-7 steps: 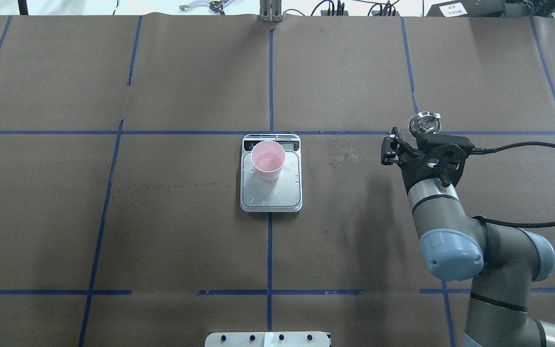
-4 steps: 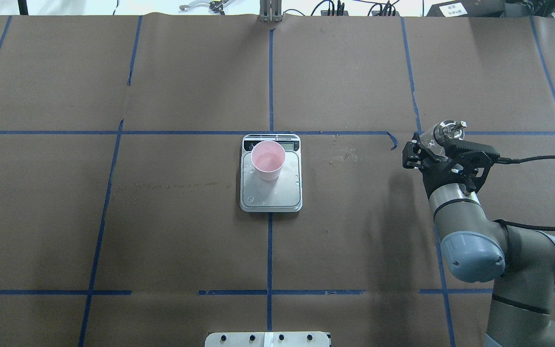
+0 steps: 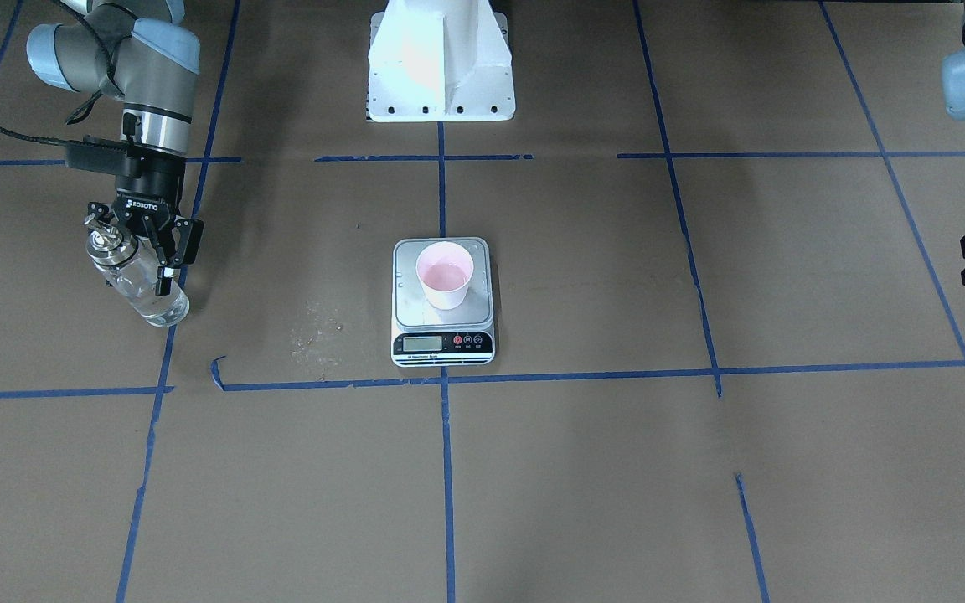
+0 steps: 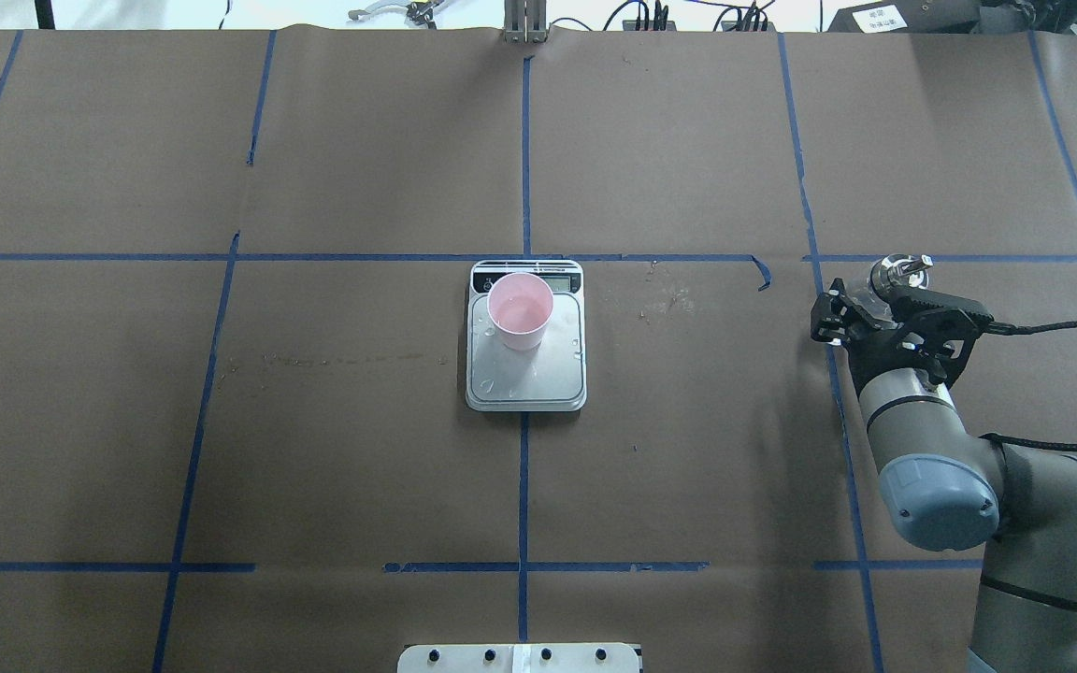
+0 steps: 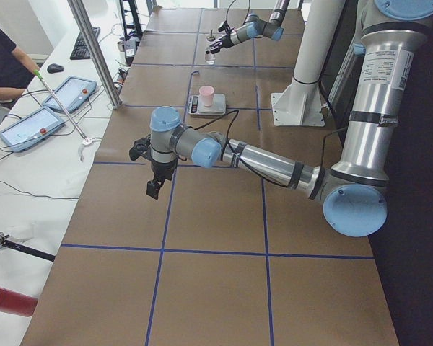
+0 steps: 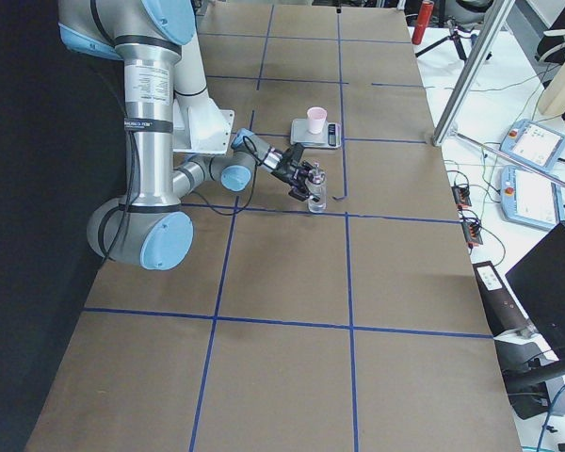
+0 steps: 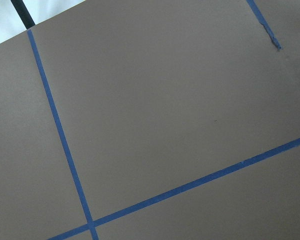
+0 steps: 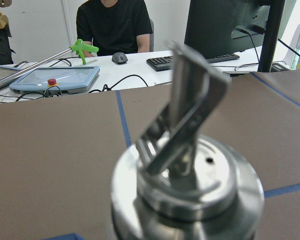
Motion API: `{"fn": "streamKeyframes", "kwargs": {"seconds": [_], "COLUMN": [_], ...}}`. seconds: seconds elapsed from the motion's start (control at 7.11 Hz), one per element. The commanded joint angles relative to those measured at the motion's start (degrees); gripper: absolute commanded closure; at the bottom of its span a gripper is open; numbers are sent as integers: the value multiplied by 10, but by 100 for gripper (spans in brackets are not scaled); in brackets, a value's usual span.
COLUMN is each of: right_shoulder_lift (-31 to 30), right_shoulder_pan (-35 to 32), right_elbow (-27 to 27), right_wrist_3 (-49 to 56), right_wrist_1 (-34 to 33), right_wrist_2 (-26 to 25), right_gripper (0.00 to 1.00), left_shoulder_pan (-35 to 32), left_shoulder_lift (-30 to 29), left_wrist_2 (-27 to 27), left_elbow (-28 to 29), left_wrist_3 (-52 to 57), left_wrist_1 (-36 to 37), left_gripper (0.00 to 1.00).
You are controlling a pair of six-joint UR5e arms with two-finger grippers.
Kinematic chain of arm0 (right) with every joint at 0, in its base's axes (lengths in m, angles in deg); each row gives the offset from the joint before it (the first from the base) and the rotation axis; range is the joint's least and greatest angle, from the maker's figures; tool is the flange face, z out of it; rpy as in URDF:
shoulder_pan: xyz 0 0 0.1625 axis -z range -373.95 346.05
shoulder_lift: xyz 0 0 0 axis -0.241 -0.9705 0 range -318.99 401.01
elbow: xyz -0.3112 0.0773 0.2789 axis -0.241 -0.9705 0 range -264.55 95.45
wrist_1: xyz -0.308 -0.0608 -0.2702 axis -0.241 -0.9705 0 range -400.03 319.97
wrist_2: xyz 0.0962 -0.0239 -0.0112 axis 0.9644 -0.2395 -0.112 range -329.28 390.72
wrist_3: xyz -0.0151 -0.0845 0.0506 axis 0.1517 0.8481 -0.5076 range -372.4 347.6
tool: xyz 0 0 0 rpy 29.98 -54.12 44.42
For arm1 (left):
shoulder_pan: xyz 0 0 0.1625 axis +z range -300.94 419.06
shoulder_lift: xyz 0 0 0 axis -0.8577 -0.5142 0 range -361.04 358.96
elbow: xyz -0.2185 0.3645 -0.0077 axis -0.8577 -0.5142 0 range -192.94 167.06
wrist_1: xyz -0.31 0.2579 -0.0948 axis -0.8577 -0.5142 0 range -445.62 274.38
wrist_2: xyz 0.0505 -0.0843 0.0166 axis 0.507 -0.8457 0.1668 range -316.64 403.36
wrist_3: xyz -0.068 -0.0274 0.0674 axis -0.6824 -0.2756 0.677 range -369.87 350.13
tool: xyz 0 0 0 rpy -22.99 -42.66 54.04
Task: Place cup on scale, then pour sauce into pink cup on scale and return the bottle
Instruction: 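Lower the bottle onto the table with the right gripper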
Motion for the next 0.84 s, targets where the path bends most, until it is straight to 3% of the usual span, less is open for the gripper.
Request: {"fn": "streamKeyframes", "kwargs": {"seconds": [0.0,0.28,0.7], "right_shoulder_lift": [3,3,1], "right_shoulder_pan": [-1,-18,-24], "right_elbow": [0,2,-2], "right_wrist_3": [-1,5,7], "right_wrist_1": [-2,-5,-6], "right_wrist_2": [46,91,103], "right_gripper": [100,100,100], "left_shoulder_pan": [-9,-9,-11], "left_shoulder_lift": [13,13,13], "left_wrist_2": [-3,-3,-3], "left_elbow": [4,4,4], "left_wrist_3": [1,1,1], "left_wrist_1": [-5,-5,-5], "left_gripper": [0,0,0]}}
